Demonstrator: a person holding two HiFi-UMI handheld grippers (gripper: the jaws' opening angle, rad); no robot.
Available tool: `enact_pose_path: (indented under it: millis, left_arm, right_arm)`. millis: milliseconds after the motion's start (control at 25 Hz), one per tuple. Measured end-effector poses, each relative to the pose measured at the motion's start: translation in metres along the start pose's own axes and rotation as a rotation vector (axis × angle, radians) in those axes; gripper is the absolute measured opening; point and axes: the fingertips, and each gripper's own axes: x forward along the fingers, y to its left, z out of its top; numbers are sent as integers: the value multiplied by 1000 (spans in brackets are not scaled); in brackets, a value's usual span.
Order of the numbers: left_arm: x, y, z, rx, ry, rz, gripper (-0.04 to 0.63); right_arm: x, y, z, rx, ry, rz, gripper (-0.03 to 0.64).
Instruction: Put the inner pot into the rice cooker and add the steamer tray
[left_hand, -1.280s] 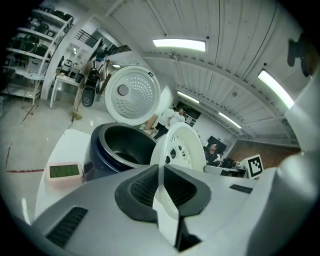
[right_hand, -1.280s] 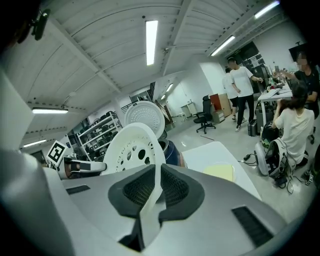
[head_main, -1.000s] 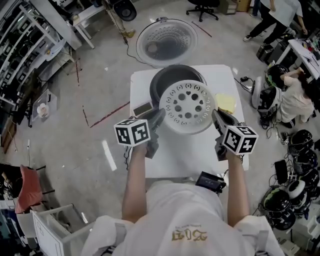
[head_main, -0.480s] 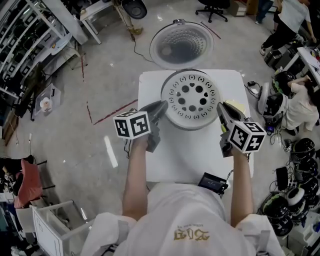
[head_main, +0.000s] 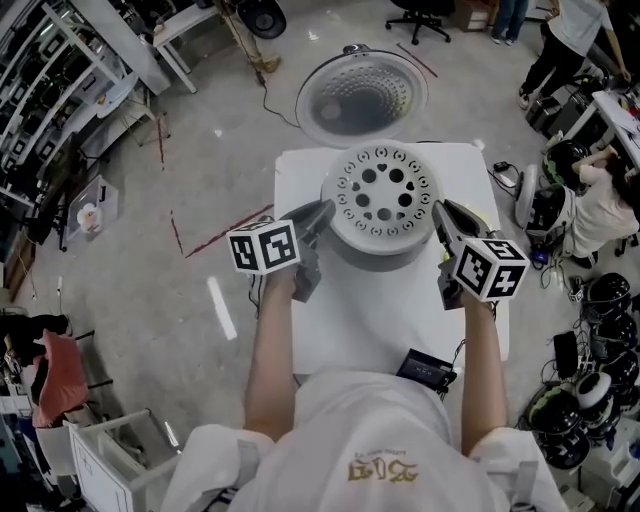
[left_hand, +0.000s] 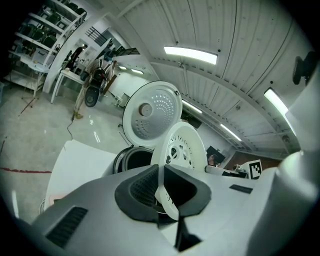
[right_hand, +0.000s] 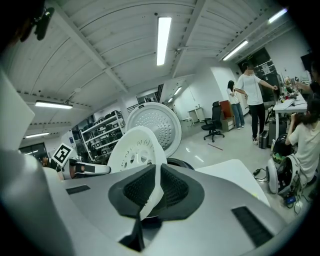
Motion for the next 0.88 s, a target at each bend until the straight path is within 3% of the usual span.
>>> enact_pose_path:
  millis: [520, 720, 880]
  left_arm:
    - [28, 32, -6, 10, 70, 41, 60]
    - [43, 37, -13, 48, 106, 64, 75]
    - [50, 43, -17, 122, 152, 116, 98]
  right_arm:
    - [40, -25, -24, 34, 67, -41, 55]
    - [48, -40, -34, 36, 99, -57, 69]
    - [57, -44, -39, 36, 126, -56, 74]
